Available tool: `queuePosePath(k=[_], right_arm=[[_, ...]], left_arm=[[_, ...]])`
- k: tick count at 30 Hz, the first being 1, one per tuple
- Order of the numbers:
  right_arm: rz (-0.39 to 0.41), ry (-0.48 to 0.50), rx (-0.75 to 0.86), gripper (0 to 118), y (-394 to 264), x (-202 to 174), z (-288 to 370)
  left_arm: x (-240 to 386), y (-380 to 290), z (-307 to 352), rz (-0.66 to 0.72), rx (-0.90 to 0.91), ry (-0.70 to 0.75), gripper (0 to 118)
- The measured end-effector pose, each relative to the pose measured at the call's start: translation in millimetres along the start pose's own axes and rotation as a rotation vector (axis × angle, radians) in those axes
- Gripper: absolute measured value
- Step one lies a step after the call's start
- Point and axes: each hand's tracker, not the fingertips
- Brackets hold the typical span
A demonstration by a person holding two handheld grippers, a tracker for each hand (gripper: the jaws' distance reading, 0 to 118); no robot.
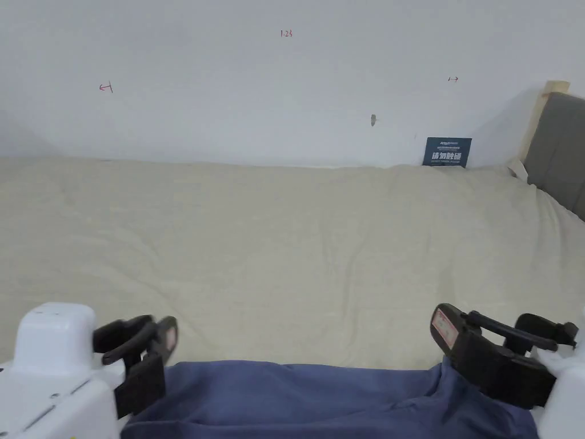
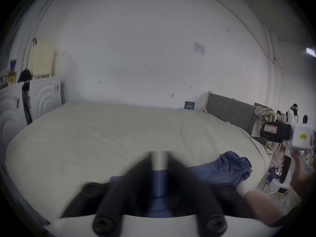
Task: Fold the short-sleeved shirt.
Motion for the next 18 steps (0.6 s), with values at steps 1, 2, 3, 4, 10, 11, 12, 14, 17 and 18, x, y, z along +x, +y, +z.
queuePosePath(k=[1, 2, 3, 4, 10, 11, 12, 14, 17, 18], right_arm=[[0.013, 0.001, 0.007, 91, -2, -6, -1], [0.036, -0.001, 0.029, 48, -3, -12, -1], [0.060, -0.033, 0.049, 0, -5, -15, -2], [0.083, -0.076, 0.056, 0, -5, -19, -5], [0.047, -0.019, 0.028, 0, 3, -13, -4], [0.065, -0.023, 0.026, 0, 1, -13, -3], [0.086, -0.028, 0.019, 0, 2, -13, -3], [0.111, -0.032, 0.008, 0, 5, -12, -3], [0.129, -0.023, -0.014, 0, 4, -14, -4], [0.133, -0.019, -0.026, 0, 4, -15, -6]], left_arm=[[5, -7, -2, 0.085, -0.059, -0.002, 0], [9, -5, -1, 0.064, -0.012, 0.002, 0], [10, -6, -1, 0.073, -0.024, -0.009, 0], [12, -9, -2, 0.073, -0.025, -0.016, 0], [-3, -3, 8, 0.055, 0.015, 0.020, 0], [-16, 2, 6, 0.080, 0.000, 0.015, 0], [-31, 7, 1, 0.134, -0.044, 0.020, 0], [-76, 14, -21, 0.240, -0.224, -0.010, 0], [-143, -2, -66, 0.463, -0.573, -0.124, 0], [-162, -15, -78, 0.545, -0.611, -0.191, 3]])
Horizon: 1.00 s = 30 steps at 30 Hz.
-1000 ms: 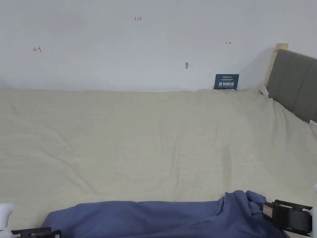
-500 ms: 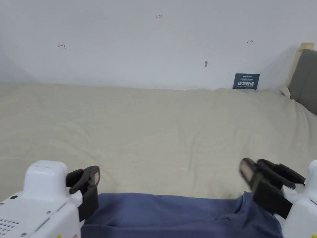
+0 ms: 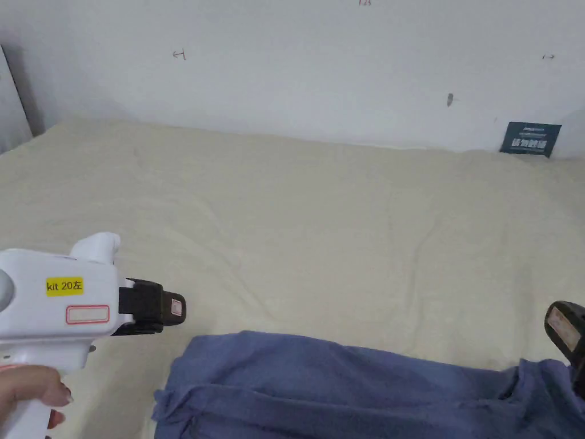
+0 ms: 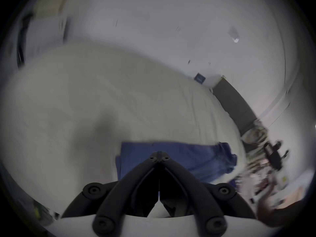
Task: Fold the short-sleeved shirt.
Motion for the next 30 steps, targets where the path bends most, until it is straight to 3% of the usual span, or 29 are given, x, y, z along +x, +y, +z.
queuePosePath(k=[1, 2, 3, 4, 8, 11, 15, 17, 22, 23, 24, 25, 26, 28, 30], right_arm=[[0.005, 0.006, -0.009, 0, -3, -3, 0], [0.009, 0.010, -0.018, 0, -4, -5, -3], [0.013, 0.013, -0.028, 0, -4, -6, -6], [0.015, 0.018, -0.043, 0, -5, -8, -11], [0.017, 0.022, -0.088, 0, -8, -17, -22], [0.027, 0.025, -0.116, 0, -10, -20, -31], [0.037, 0.024, -0.140, 0, -12, -19, -41], [0.033, 0.028, -0.149, 0, -12, -21, -46], [0.018, 0.038, -0.170, 0, -16, -23, -54], [0.018, 0.045, -0.176, 0, -17, -23, -55], [0.020, 0.049, -0.182, 0, -18, -23, -56], [0.026, 0.052, -0.186, 0, -18, -26, -55], [0.033, 0.055, -0.189, 0, -20, -29, -54], [0.039, 0.062, -0.194, 0, -21, -29, -54], [0.039, 0.070, -0.197, 0, -24, -27, -56]], left_arm=[[-21, 4, -10, 0.059, -0.038, -0.035, 23], [-35, 4, -18, 0.112, -0.040, -0.047, 74], [-49, 6, -25, 0.124, -0.051, -0.079, 111], [-63, 8, -32, 0.126, -0.072, -0.090, 118], [-97, 8, -62, 0.177, -0.104, -0.153, 118], [-116, -5, -90, 0.308, -0.230, -0.319, 118], [-111, -17, -117, 0.349, -0.253, -0.527, 118], [-99, -24, -141, 0.428, -0.347, -0.594, 118], [-69, -27, -140, 0.164, -0.407, -0.535, 118], [-67, -28, -136, 0.208, -0.375, -0.495, 106], [-67, -28, -132, 0.227, -0.350, -0.462, 79], [-66, -28, -127, 0.228, -0.311, -0.411, 40], [-69, -27, -123, 0.213, -0.267, -0.298, 9], [-68, -31, -123, 0.135, -0.287, -0.062, 9], [-63, -30, -122, 0.164, -0.275, -0.181, 9]])
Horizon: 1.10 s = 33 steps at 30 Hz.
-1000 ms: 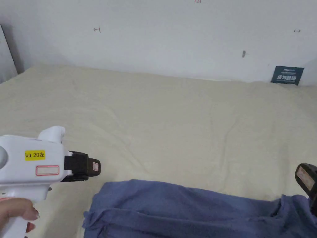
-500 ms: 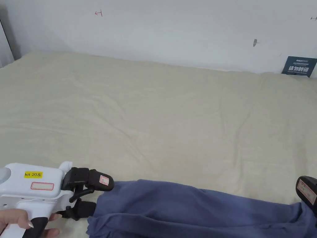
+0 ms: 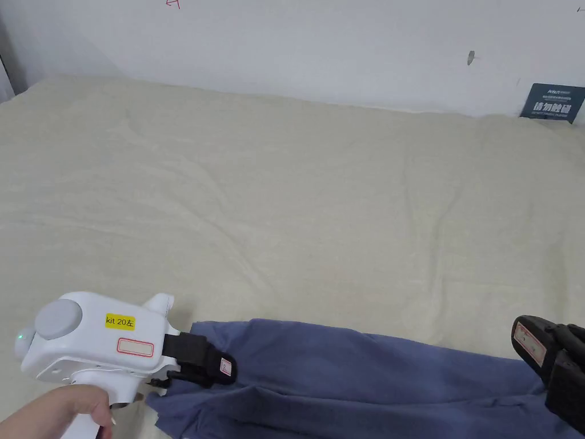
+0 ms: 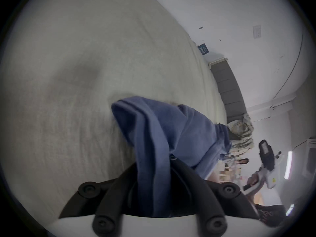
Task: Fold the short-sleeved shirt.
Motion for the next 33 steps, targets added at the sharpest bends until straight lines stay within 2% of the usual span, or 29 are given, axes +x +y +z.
queuePosePath(k=[4, 6, 9, 12, 14, 17, 20, 22, 24, 26, 29, 30, 31, 32, 33], right_arm=[[-0.006, 0.017, 0.003, 0, 2, 0, 3], [-0.007, 0.022, 0.012, 0, 2, 1, 3], [-0.021, 0.038, 0.026, 0, 3, 3, 6], [-0.038, 0.048, 0.035, 0, 0, 8, 10], [-0.049, 0.050, 0.035, 0, -1, 12, 12], [-0.066, 0.045, 0.041, 0, -6, 21, 16], [-0.088, 0.034, 0.044, 0, -8, 30, 20], [-0.105, 0.030, 0.041, 0, -9, 36, 21], [-0.124, 0.025, 0.036, 0, -11, 40, 22], [-0.145, 0.022, 0.032, 0, -12, 43, 24], [-0.164, 0.022, 0.034, 0, -11, 43, 29], [-0.165, 0.020, 0.034, 0, -11, 43, 30], [-0.164, 0.020, 0.035, 0, -11, 43, 32], [-0.161, 0.021, 0.037, 0, -11, 43, 33], [-0.157, 0.021, 0.037, 0, -11, 42, 34]], left_arm=[[39, 8, 5, -0.191, 0.010, 0.278, 9], [61, 10, 16, -0.302, 0.014, 0.359, 9], [85, 13, 37, -0.387, 0.023, 0.503, 9], [95, 14, 55, -0.541, 0.024, 0.814, 9], [92, 15, 66, -0.548, 0.004, 0.908, 9], [82, 21, 76, -0.463, -0.010, 0.947, 9], [95, 17, 64, -0.538, -0.043, 1.028, 9], [112, 13, 50, -0.537, -0.048, 0.940, 9], [133, 13, 31, -0.454, -0.060, 0.722, 9], [152, 12, 2, -0.413, -0.105, 0.569, 9], [176, 8, -46, -0.446, -0.187, 0.509, 12], [179, 7, -59, -0.452, -0.203, 0.492, 28], [182, 7, -69, -0.455, -0.217, 0.457, 62], [184, 5, -78, -0.443, -0.228, 0.374, 109], [184, 4, -85, -0.415, -0.257, 0.308, 118]])
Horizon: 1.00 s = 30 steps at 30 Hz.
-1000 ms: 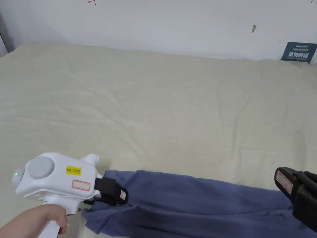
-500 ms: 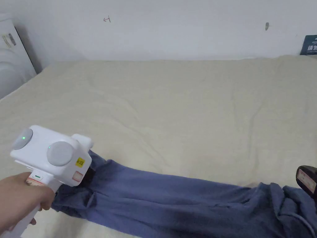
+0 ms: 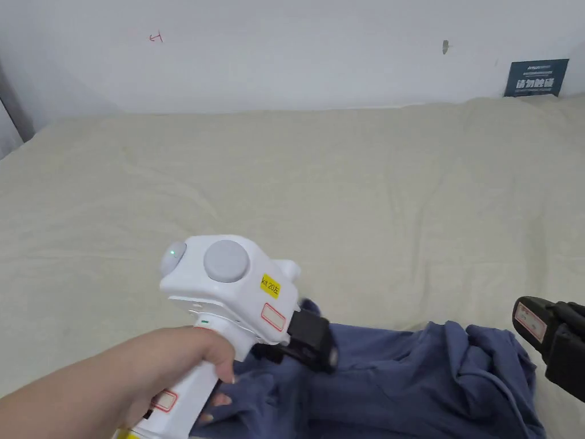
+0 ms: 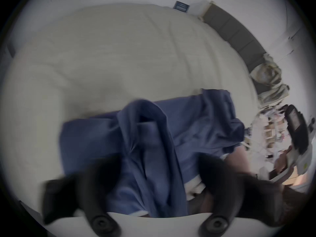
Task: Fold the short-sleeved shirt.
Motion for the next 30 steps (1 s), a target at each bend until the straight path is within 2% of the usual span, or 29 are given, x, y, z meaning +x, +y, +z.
queuePosePath(k=[1, 2, 6, 10, 11, 12, 13, 14, 15, 16, 19, 22, 25, 30], right_arm=[[0.004, 0.000, 0.000, 0, 0, 0, 1], [0.010, 0.001, -0.002, 0, 0, 0, 1], [0.019, 0.008, -0.003, 0, 0, 1, 1], [0.015, 0.014, -0.009, 0, 0, 2, -3], [0.011, 0.018, -0.010, 0, 0, 2, -5], [0.008, 0.021, -0.010, 0, 0, 2, -6], [0.005, 0.024, -0.012, 0, 0, 2, -7], [0.005, 0.026, -0.015, 0, 0, 2, -8], [0.005, 0.028, -0.017, 0, 0, 1, -8], [0.008, 0.029, -0.020, 0, 0, 1, -9], [0.016, 0.026, -0.028, 0, 0, -1, -9], [0.015, 0.022, -0.031, 0, -1, -1, -7], [0.017, 0.014, -0.035, 0, -2, -2, -6], [0.025, 0.011, -0.046, 0, -3, -4, -5]], left_arm=[[1, 1, -4, 0.032, -0.015, -0.028, 112], [2, 1, 2, 0.074, 0.060, -0.063, 112], [2, -4, 43, 0.087, 0.105, -0.045, 112], [-12, -17, 75, 0.079, 0.220, 0.109, 112], [-20, -22, 77, 0.068, 0.228, 0.139, 108], [-22, -26, 78, 0.032, 0.235, 0.153, 93], [-24, -30, 77, 0.013, 0.253, 0.182, 64], [-23, -32, 72, 0.005, 0.254, 0.247, 14], [-27, -34, 63, -0.009, 0.235, 0.306, 0], [-26, -37, 51, -0.005, 0.184, 0.294, 0], [-31, -36, 17, 0.057, 0.111, 0.073, 0], [-21, -29, -14, -0.011, 0.131, 0.123, 0], [-8, -27, -43, -0.006, 0.083, 0.120, 0], [12, -25, -38, 0.014, 0.128, 0.183, 0]])
